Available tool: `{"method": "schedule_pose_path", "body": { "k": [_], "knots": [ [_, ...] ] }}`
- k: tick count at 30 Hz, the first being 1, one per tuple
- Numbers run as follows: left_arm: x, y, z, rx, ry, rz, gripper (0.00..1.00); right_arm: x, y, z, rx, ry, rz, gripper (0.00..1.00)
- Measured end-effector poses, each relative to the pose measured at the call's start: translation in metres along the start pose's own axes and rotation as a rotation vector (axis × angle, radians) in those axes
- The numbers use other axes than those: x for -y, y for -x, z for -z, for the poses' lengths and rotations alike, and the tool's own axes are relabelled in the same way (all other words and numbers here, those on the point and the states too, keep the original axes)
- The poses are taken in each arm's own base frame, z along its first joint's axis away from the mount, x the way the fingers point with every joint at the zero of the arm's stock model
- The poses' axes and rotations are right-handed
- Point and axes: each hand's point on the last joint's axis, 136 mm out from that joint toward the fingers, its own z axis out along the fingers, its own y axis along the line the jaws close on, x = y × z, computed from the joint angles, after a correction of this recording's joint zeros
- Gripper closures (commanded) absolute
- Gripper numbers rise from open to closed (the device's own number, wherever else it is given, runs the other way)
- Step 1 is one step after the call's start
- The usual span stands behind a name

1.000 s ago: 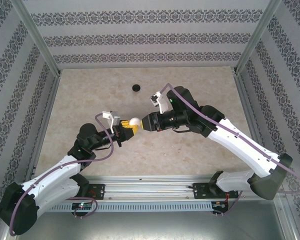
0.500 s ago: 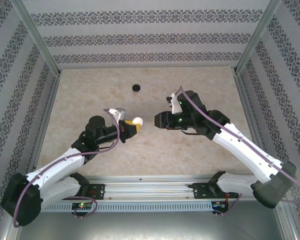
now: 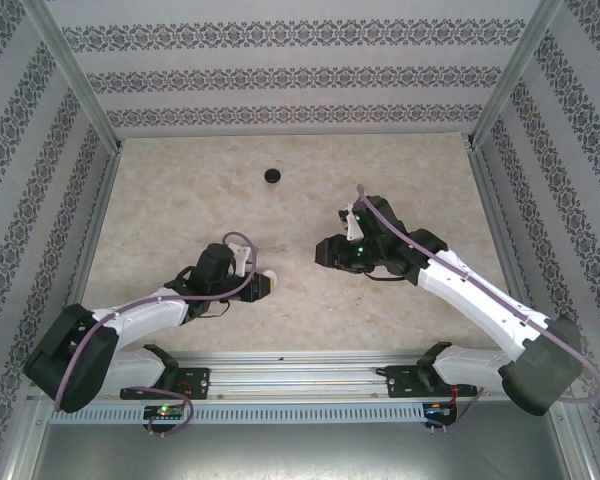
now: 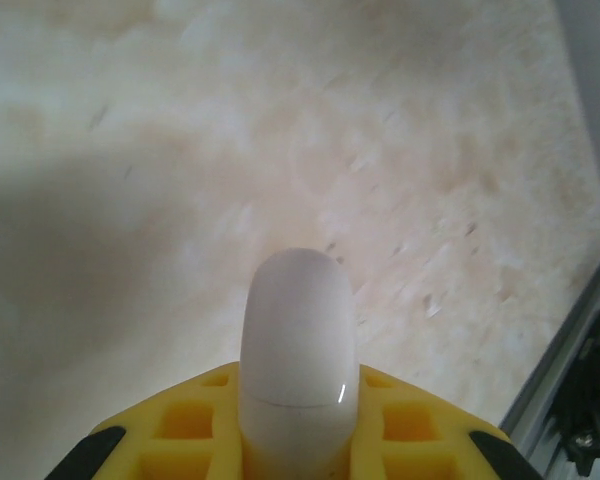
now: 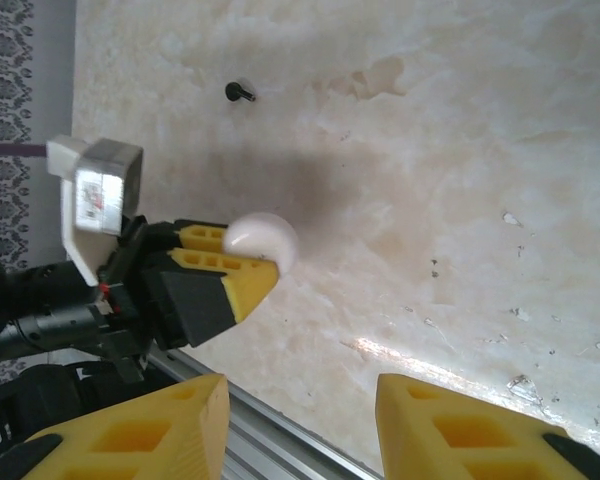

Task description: Insert the wireless bluetooth earbuds into the charging case

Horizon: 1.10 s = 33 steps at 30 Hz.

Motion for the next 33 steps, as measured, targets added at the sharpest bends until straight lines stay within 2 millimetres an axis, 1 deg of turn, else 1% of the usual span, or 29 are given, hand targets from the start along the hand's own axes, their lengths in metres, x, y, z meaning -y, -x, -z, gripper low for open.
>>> {"method": "schedule_pose_path", "body": {
  "k": [2, 5, 15, 20, 24, 30, 33],
  "knots": [
    [-0.014, -0.019, -0.002, -0.043, 0.029, 0.043, 0.95, 0.002, -0.001, -0.007, -0.017, -0.004, -0.009, 0.58],
    [-0.026, -0.040, -0.001, -0.086, 0.054, 0.091, 0.93, 0.005, -0.001, -0.014, -0.034, -0.011, -0.018, 0.57],
    [-0.031, -0.053, 0.013, -0.119, 0.096, 0.136, 0.89, 0.006, -0.011, -0.032, -0.091, -0.020, -0.014, 0.58],
    [-0.037, -0.061, 0.025, -0.143, 0.159, 0.165, 0.82, 0.007, -0.013, -0.039, -0.109, -0.022, -0.014, 0.58],
    [-0.042, -0.068, 0.037, -0.164, 0.218, 0.193, 0.75, 0.008, -0.014, -0.041, -0.112, -0.026, -0.016, 0.58],
    [-0.055, -0.083, 0.051, -0.189, 0.302, 0.253, 0.58, 0.008, -0.015, -0.042, -0.118, -0.027, -0.014, 0.58],
    [-0.057, -0.084, 0.056, -0.180, 0.322, 0.267, 0.51, 0.006, -0.017, -0.042, -0.123, -0.025, -0.009, 0.57]
  ]
}}
